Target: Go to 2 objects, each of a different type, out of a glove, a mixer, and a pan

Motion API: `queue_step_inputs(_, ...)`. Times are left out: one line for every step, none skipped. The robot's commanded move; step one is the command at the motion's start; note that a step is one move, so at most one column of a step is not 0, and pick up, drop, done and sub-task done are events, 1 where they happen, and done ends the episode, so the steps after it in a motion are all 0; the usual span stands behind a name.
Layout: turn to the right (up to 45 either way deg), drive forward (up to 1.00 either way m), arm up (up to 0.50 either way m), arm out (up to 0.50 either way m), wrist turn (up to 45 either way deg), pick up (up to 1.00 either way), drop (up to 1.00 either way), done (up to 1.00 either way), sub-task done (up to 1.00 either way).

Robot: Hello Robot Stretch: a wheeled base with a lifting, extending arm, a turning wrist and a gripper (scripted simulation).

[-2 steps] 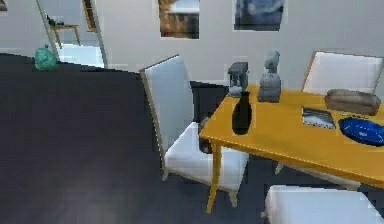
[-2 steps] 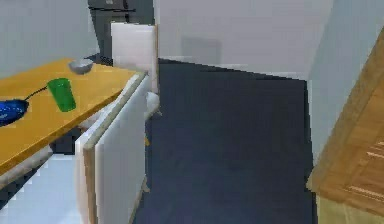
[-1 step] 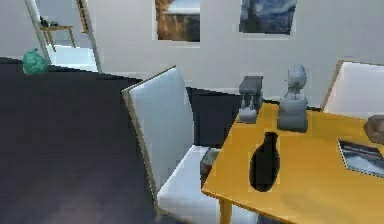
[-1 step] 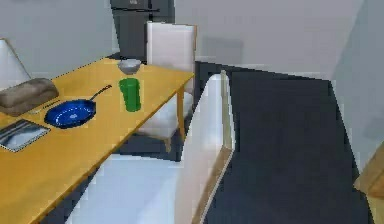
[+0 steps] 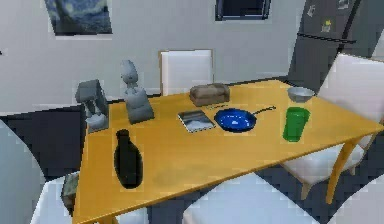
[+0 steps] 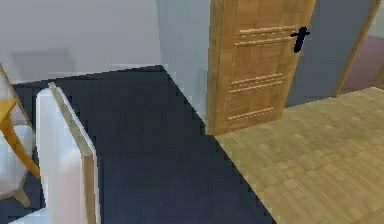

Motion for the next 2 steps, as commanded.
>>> queue_step_inputs(12.0, 0.00, 0.00, 0.00, 0.0, 0.00, 0.00, 0.00, 0.00)
queue_step_inputs(0.0, 0.00, 0.00, 0.00, 0.0, 0.00, 0.00, 0.00, 1.00)
